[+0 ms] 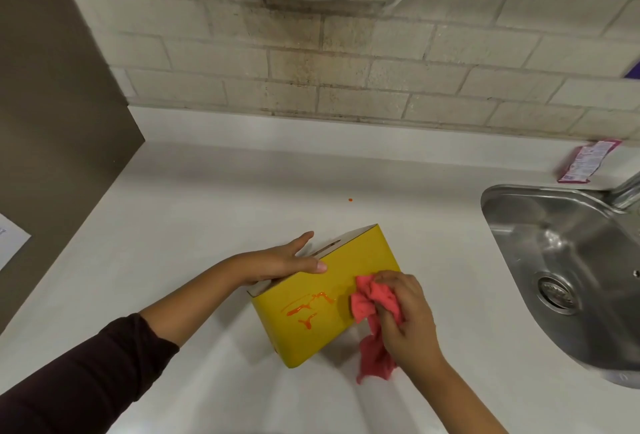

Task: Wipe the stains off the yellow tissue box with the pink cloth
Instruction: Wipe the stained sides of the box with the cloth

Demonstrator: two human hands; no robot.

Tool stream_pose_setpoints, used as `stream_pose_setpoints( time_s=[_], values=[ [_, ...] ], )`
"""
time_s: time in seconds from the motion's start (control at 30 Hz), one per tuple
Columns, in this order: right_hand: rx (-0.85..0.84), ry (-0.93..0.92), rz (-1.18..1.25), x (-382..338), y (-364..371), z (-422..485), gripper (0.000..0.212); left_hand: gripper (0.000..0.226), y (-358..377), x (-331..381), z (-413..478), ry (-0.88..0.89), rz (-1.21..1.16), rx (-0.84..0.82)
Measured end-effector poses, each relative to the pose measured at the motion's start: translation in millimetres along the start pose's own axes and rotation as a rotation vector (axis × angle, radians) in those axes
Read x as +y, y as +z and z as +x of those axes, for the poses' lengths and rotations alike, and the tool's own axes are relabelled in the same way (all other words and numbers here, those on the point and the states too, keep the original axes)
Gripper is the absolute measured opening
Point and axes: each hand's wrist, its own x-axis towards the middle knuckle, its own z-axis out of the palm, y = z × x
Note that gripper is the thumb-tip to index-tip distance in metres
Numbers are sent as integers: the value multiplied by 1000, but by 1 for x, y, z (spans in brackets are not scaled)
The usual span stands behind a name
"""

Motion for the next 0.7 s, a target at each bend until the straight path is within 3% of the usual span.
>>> stream_pose_setpoints(
  time_s=[0.1, 0.17, 0.4, 0.6, 0.7],
  values=[
    [108, 119, 28, 0, 4, 16, 33, 96, -3, 0, 3, 1, -6, -10],
    [119, 100, 8, -6, 13, 21, 28, 91, -3, -1, 3, 3, -38, 2],
    [-192, -174, 31, -24, 32, 2, 31, 101, -3, 0, 1, -5, -44, 25],
    [31, -8, 79, -24, 33, 5, 29, 90, -2, 1, 2, -6, -12, 24],
    [33, -20, 70, -35, 50, 4, 23, 87, 0, 3, 1, -1, -28, 47]
  ],
)
